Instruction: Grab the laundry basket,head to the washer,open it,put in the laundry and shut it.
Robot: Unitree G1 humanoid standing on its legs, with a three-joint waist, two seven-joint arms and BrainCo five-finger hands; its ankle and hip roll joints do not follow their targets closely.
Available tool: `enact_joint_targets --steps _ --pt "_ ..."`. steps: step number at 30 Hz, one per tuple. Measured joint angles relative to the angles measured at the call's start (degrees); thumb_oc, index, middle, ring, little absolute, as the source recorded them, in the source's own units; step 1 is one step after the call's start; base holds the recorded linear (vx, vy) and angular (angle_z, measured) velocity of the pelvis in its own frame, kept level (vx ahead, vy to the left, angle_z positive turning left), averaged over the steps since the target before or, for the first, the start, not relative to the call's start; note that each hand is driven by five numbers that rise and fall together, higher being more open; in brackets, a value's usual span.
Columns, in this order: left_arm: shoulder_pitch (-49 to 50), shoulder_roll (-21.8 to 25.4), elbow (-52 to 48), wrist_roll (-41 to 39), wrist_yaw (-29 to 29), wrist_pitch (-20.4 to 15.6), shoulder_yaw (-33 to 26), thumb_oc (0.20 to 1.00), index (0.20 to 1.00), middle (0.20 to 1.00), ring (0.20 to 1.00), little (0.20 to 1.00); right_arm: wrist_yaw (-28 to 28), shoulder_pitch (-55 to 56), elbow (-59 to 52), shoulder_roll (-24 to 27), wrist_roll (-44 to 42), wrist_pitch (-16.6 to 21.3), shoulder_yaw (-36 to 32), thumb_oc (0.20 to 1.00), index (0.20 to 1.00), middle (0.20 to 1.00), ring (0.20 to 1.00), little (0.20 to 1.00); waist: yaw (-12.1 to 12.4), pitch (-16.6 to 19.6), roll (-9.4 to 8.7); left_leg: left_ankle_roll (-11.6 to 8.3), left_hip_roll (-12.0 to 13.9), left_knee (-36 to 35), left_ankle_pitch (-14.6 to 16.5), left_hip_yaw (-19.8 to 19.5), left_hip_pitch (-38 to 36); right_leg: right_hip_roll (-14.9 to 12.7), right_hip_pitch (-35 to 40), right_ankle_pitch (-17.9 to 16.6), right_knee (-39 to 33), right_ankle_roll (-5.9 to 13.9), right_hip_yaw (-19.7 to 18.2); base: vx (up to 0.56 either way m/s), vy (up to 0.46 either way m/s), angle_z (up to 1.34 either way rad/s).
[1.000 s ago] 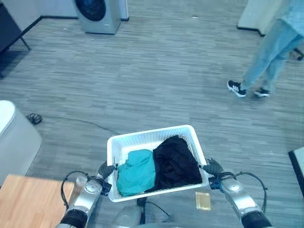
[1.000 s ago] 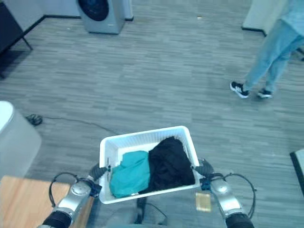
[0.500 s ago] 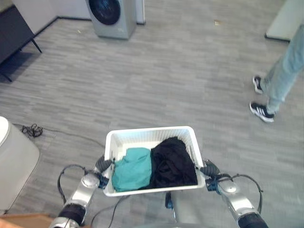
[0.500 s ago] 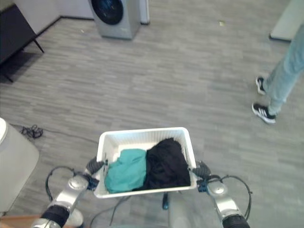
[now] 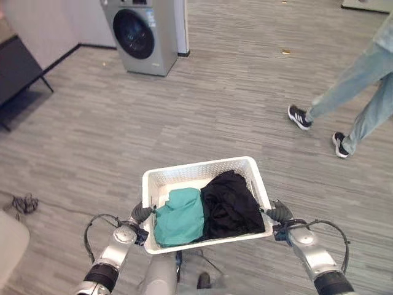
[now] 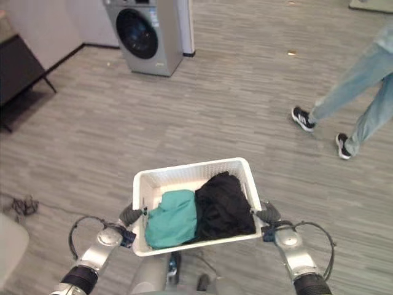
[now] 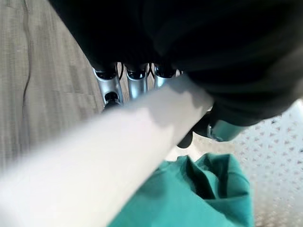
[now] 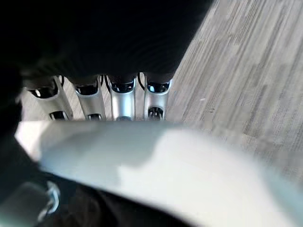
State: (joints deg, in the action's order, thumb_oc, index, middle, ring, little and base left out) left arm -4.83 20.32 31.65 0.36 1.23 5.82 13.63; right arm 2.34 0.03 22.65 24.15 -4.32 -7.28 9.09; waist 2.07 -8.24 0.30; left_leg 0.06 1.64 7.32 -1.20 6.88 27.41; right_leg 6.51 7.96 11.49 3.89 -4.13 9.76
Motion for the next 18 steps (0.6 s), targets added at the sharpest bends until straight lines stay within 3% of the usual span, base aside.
enact_joint_targets --steps 1,2,4,5,6,7,8,9,10,11,12,13,14,15,16,17,18 --pt "0.06 0.31 0.2 0.0 0.03 0.03 -0.06 0.2 0.2 0.2 0.2 0.2 0.12 0.01 0.44 -0.18 0.04 -0.01 0.46 0.2 0.2 0.2 0.2 0.2 0.62 -0.21 -0.12 0.57 -1.45 -5.58 -0.32 -0.93 -0.7 0.12 2.71 0.27 -1.46 0.4 -1.03 0.79 0.153 -0.74" --pt "0.96 0.28 0.99 -0.03 0.05 -0.44 -1.09 0.2 0.2 0.2 0.2 0.2 0.51 0.0 1.85 -0.17 0.2 0.04 2.21 0.2 0.2 0.2 0.2 0.2 2.69 -0.24 -1.16 2.59 -4.39 -13.15 0.25 -3.69 -3.42 -0.14 6.19 0.95 -1.82 1.58 -4.73 0.58 0.124 -0.67" --pt "1.39 0.22 0.77 -0.02 0.12 -0.35 -0.95 0.2 0.2 0.2 0.2 0.2 0.43 1.2 1.73 -0.34 0.58 0.02 2.43 0.2 0.2 0.2 0.2 0.2 2.78 0.28 -1.46 8.3 -7.22 -5.15 -1.81 0.62 -5.02 0.88 11.27 1.78 -1.09 3.01 -7.41 0.54 0.173 -0.39" --pt "3.01 0.5 -0.15 -0.03 0.13 -0.34 -0.99 0.2 0.2 0.2 0.2 0.2 0.83 1.89 1.28 -0.41 0.64 -0.03 2.71 0.2 0.2 0.2 0.2 0.2 3.07 1.61 -0.53 11.28 -6.8 -4.4 -0.71 1.84 -8.19 2.41 13.04 2.59 1.16 4.33 -9.16 0.52 0.223 -0.25" --pt "3.22 1.76 -0.02 -0.02 0.13 -0.08 -1.13 0.2 0.2 0.2 0.2 0.2 0.81 2.1 1.44 -2.4 0.68 -0.09 2.64 0.2 0.2 0.2 0.2 0.2 3.08 2.06 -3.16 13.86 -7.98 -4.8 -5.58 0.47 -9.53 1.21 13.33 3.69 4.53 5.73 -9.74 0.53 0.23 -0.37" --pt "3.33 2.5 -0.04 -0.01 0.23 0.27 -1.43 0.2 0.2 0.2 0.2 0.2 0.79 2.34 1.54 -3.55 0.7 -0.13 2.6 0.2 0.2 0.2 0.2 0.2 3.2 2.46 -5.41 14.04 -8.91 -4.82 -5.68 0.17 -10.79 -0.02 11.66 3.33 9.73 6.69 -10.26 0.49 0.247 -0.67" --pt "3.82 3.32 -0.3 0.0 0.19 0.28 -1.44 0.2 0.2 0.2 0.2 0.2 1.5 2.41 1.26 -3.82 0.75 -0.14 2.55 0.2 0.2 0.2 0.2 0.2 4.03 2.64 -6.35 16.03 -9.4 -5.17 -6.72 -2.26 -13.75 -2.79 7.07 5.13 21.32 8.51 -8.16 0.44 0.257 -0.97" --pt "4.04 3.8 -0.32 0.04 0.05 0.38 -1.4 0.2 0.2 0.2 0.2 0.2 1.58 2.33 0.48 -3.98 0.87 -0.15 2.42 0.2 0.2 0.2 0.2 0.2 3.93 2.63 -6.18 15.75 -9.3 -4.73 -6.55 -3.26 -15.84 -5.46 3.76 3.54 29.17 10.28 -7.38 0.44 0.333 -1.01" --pt "3.87 3.75 -0.89 0.05 -0.02 0.38 -1.41 0.2 0.2 0.2 0.2 0.2 1.66 2.88 -0.85 -3.79 0.95 -0.15 1.92 0.2 0.2 0.2 0.2 0.2 3.63 2.75 -6.02 15.48 -9.5 -6.9 -6.47 -5.02 -18.88 -7.51 0.78 3.36 34.8 10.58 -7.56 0.42 0.34 -0.54" --pt "3.32 3.57 -2.5 0.09 -0.14 0.26 -1.69 0.2 0.2 0.2 0.2 0.2 1.62 3.41 -1.84 -3.77 1.3 -0.15 0.92 0.2 0.2 0.2 0.2 0.2 2.54 2.18 -5.08 15.91 -9.16 -5.71 -3.36 -5.45 -20.53 -7.98 -3.54 1.37 40.19 9.73 -7.85 0.4 0.363 0.0" --pt "2.17 3.6 -3.63 0.11 -0.16 0.14 -1.87 0.2 0.2 0.2 0.2 0.2 1.5 3.48 -2.52 -3.98 1.83 -0.16 -0.04 0.2 0.2 0.2 0.2 0.2 1.24 0.91 -4.83 15.99 -9.05 1.34 0.06 -4.26 -19.19 -8.48 -7.14 -6.44 44.96 8.79 -7.66 0.22 0.215 0.48" --pt "0.73 3.81 -4.38 0.18 -0.25 0.09 -1.63 0.2 0.2 0.2 0.2 0.2 1.47 3.69 -2.29 -4.19 1.93 -0.26 -0.61 0.2 0.2 0.2 0.2 0.2 0.18 -0.43 -4.47 15.62 -9.52 11.73 5.03 0.53 -16.33 -8.68 -9.54 -20.07 49.71 9.27 -6.09 0.45 0.251 1.14" --pt "0.64 3.29 -6.09 0.24 -0.23 0.07 -1.04 0.2 0.2 0.2 0.2 0.2 1.54 4.75 -1.99 -3.47 1.93 -0.28 -0.83 0.2 0.2 0.2 0.2 0.2 -1.46 -0.19 -4.14 16.06 -10.57 11.01 6.18 2.22 -17.27 -8.88 -10.48 -31.12 52.74 11.06 -4.9 0.51 0.187 1.14" --pt "1.57 3.57 -7.96 0.28 -0.13 -0.33 -0.04 0.2 0.2 0.2 0.2 0.2 1.88 4.93 -1.11 -2.79 1.9 -0.16 -0.84 0.2 0.2 0.2 0.2 0.2 -1.2 0.7 -2.81 11.76 -11.45 0.25 5.1 0.24 -23.11 -8.86 -13.51 -25.26 57.38 14.39 -3.5 0.64 0.209 0.79" --pt "1.24 2.76 -6.74 0.33 0.43 -0.22 -1.32 0.2 0.2 0.2 0.2 0.2 1.69 3.89 -2.05 -3.05 1.95 -0.45 0.12 0.2 0.2 0.2 0.2 0.2 -0.77 0.42 -4.27 12.88 -12.25 0.32 6.1 -0.38 -23.39 -8.21 -20.62 -12.89 61.93 10.59 -6.85 0.48 0.098 0.51" --pt "-0.47 2.28 -5.0 0.25 0.9 0.51 -2.38 0.2 0.2 0.2 0.2 0.2 1.52 2.24 -2.77 -3.46 1.91 -0.32 -1.27 0.2 0.2 0.2 0.2 0.2 -1.48 -2.07 -2.03 13.78 -10.45 1.2 7.32 -1.85 -24.27 -6.89 -26.1 -4.9 59.81 6.75 -7.04 0.5 0.039 0.48" --pt "-1.13 2.04 -3.99 0.23 0.71 0.7 -2.48 0.2 0.2 0.2 0.2 0.2 1.53 1.42 -2.85 -3.2 1.9 -0.42 -1.67 0.2 0.2 0.2 0.2 0.2 -1.75 -3.92 0.11 13.41 -8.48 -1.25 7.72 -2.95 -27.08 -6.89 -30.46 -1.8 50.79 7.43 -5.47 0.56 -0.003 0.55"
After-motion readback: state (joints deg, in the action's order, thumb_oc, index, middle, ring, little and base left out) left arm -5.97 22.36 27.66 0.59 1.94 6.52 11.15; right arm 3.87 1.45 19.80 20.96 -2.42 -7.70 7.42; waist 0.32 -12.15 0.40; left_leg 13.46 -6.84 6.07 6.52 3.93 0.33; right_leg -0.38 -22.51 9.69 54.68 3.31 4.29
